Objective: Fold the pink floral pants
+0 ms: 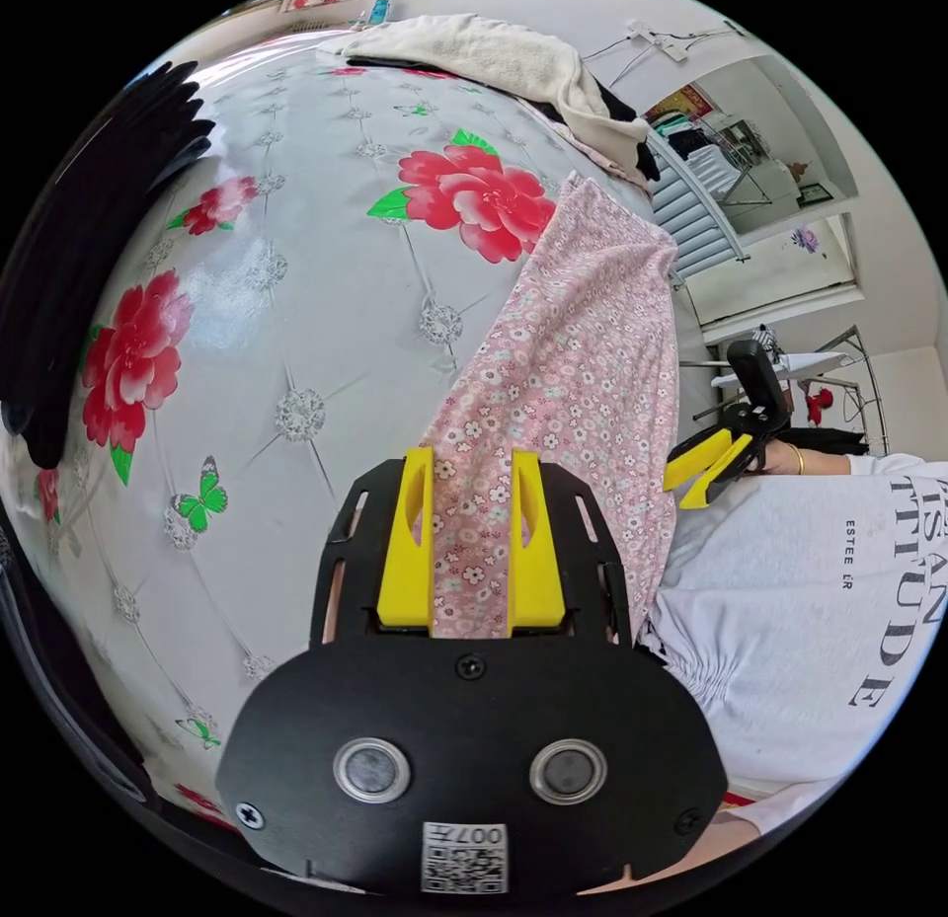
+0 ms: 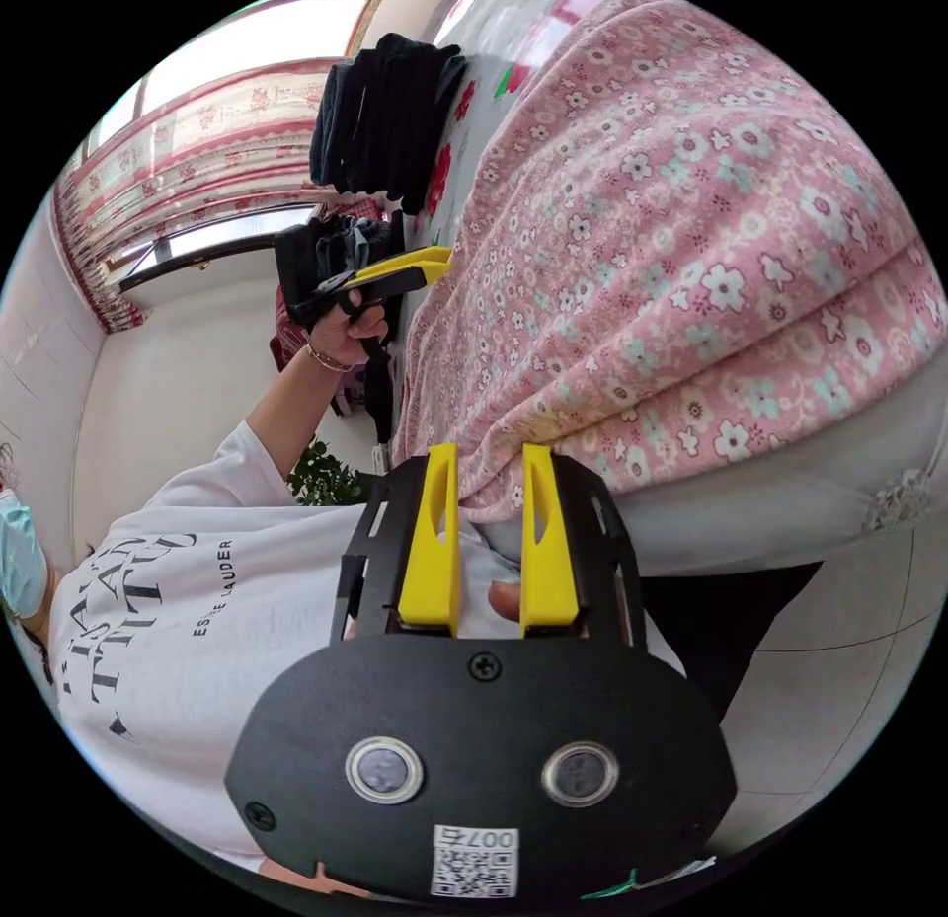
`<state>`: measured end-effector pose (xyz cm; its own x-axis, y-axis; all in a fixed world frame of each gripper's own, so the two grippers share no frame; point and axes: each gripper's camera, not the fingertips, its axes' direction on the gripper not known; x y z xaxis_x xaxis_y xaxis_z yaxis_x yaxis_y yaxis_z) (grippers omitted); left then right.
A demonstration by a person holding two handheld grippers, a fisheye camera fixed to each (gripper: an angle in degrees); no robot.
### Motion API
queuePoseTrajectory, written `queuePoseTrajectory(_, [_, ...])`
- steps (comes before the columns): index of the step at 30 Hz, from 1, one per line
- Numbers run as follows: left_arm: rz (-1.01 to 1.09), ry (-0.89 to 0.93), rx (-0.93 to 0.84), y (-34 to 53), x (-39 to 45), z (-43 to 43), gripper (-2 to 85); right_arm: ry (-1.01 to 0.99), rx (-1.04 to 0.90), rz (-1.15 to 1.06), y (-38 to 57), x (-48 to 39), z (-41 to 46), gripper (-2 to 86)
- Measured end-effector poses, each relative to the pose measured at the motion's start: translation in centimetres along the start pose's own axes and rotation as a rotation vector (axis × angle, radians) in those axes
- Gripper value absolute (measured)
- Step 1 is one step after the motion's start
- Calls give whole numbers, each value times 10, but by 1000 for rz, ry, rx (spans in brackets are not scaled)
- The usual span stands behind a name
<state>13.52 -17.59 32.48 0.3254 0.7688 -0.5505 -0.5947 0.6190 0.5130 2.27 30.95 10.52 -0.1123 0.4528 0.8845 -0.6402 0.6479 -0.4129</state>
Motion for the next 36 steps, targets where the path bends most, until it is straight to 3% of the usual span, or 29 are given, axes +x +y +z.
queuePoseTrajectory(13, [-193, -82, 4, 32, -4, 38, 114, -87, -174, -107, -27, -18, -45, -3])
queuePoseTrajectory(18, [-164, -90, -26, 30, -6, 59, 115, -29, -194, -100, -7, -18, -57, -3])
queuePoseTrajectory(30, [108, -58, -168, 0, -54, 126, 131, -53, 142, 137, 48, 12, -56, 25])
queuePoseTrajectory(36, [157, 140, -202, -21, -91, 141, 121, -79, 283, 140, 57, -4, -30, 48])
